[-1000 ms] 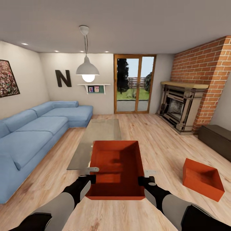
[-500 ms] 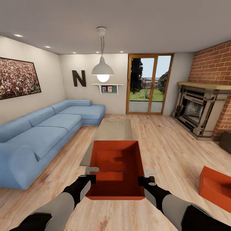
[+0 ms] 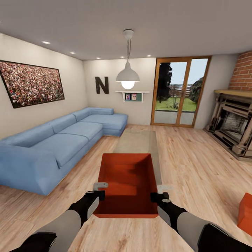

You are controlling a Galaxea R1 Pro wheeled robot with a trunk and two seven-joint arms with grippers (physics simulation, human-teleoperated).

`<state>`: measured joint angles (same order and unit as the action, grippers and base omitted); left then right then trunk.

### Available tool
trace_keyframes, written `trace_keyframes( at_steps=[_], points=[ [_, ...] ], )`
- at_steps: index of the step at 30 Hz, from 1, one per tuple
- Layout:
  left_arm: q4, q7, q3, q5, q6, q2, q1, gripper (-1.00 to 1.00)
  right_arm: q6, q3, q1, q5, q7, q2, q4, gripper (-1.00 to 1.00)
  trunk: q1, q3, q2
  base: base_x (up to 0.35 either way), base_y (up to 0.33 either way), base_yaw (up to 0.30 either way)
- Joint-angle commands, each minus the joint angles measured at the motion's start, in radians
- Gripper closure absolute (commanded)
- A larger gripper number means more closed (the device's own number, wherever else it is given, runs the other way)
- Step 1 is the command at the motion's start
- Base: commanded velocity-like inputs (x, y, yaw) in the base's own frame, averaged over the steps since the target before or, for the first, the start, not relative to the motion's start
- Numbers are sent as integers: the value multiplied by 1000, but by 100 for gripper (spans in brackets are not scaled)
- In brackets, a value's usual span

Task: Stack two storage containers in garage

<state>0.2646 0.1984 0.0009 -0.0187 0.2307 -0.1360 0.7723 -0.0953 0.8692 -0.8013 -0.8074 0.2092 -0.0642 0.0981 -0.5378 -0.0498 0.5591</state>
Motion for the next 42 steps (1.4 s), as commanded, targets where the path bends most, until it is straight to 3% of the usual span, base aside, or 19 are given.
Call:
trace_keyframes(
  at_steps=[1, 10, 42],
  points=[
    [2, 33, 4, 19, 8, 9, 1, 100, -6, -2, -1, -9, 7, 26, -3, 100, 0, -3, 2, 0, 0, 253],
    [2, 32, 4, 19, 8, 9, 1, 100, -6, -2, -1, -9, 7, 26, -3, 100, 0, -10, 2, 0, 0, 195],
    [2, 33, 4, 18, 8, 9, 1, 100, -6, -2, -1, -9, 7, 25, -3, 100, 0, -34, 2, 0, 0, 18]
  ],
)
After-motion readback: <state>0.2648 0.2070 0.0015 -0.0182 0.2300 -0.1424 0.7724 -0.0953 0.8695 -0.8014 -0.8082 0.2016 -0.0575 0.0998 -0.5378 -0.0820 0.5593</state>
